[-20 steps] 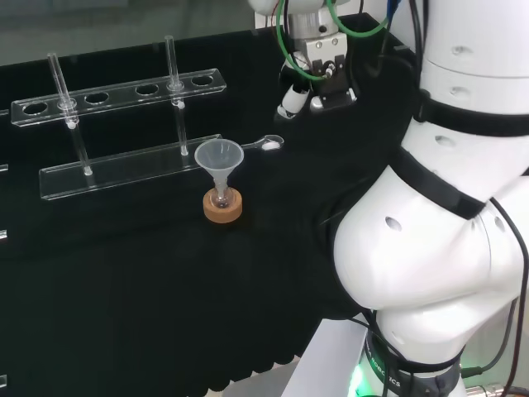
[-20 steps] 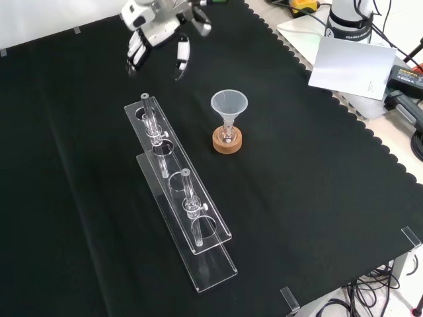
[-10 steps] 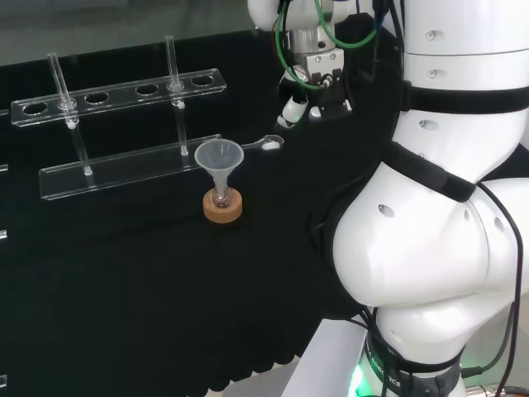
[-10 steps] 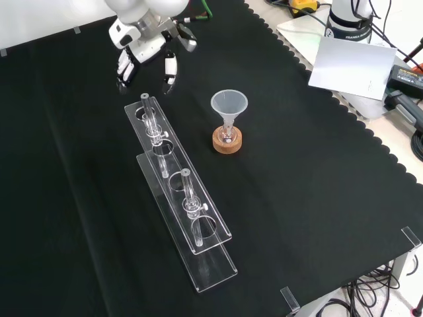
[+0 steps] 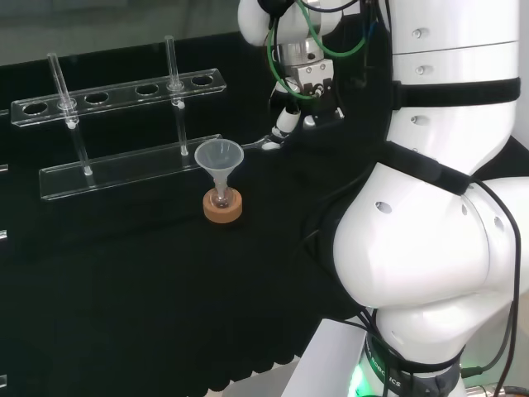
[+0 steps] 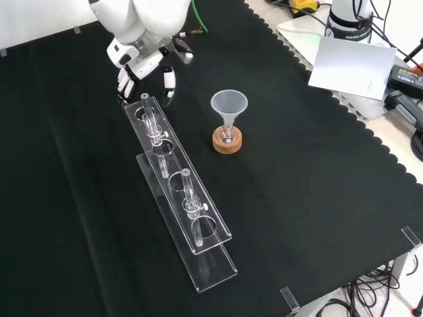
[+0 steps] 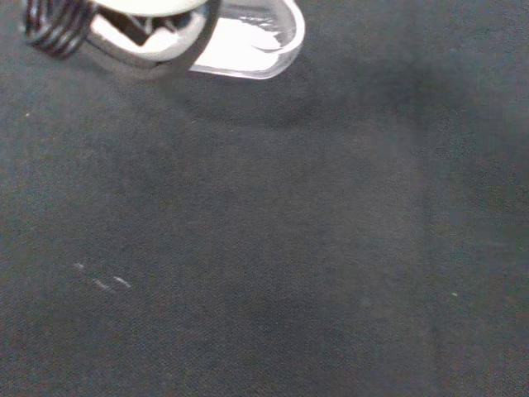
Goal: Pick up the weighing funnel.
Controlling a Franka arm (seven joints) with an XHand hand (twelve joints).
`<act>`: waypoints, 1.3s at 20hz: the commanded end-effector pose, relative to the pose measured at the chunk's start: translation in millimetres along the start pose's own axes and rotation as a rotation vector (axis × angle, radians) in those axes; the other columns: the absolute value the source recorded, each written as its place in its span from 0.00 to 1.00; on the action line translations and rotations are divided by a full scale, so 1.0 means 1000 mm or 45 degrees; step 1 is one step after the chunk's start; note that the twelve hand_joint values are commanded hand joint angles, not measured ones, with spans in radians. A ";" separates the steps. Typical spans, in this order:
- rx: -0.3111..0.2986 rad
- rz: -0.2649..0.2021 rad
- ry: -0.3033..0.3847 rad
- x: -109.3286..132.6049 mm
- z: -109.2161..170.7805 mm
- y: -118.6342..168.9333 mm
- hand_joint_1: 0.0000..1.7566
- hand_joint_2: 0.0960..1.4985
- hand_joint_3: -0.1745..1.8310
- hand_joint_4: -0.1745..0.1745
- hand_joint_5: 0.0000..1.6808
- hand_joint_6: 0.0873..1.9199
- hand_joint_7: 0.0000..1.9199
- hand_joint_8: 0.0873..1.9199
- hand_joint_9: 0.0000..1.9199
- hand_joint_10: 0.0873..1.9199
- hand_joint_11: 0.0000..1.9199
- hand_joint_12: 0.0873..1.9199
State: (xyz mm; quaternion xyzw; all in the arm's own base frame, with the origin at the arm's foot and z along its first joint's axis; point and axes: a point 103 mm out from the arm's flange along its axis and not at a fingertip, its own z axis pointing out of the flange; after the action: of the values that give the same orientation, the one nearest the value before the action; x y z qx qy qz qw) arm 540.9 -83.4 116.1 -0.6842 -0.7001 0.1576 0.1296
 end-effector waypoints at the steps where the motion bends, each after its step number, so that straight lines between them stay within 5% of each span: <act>1: 0.015 -0.032 -0.051 0.007 0.006 0.005 0.52 0.36 0.33 0.44 0.33 0.00 0.17 0.32 0.32 0.26 0.27 0.67; 26: 0.017 -0.051 -0.077 0.004 0.021 0.016 0.53 0.35 0.35 0.45 0.34 0.00 0.17 0.32 0.33 0.26 0.28 0.66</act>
State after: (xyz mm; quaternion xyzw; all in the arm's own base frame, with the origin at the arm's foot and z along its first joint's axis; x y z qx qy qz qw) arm 546.3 -81.9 92.0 -0.6672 -0.7138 0.1790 0.1148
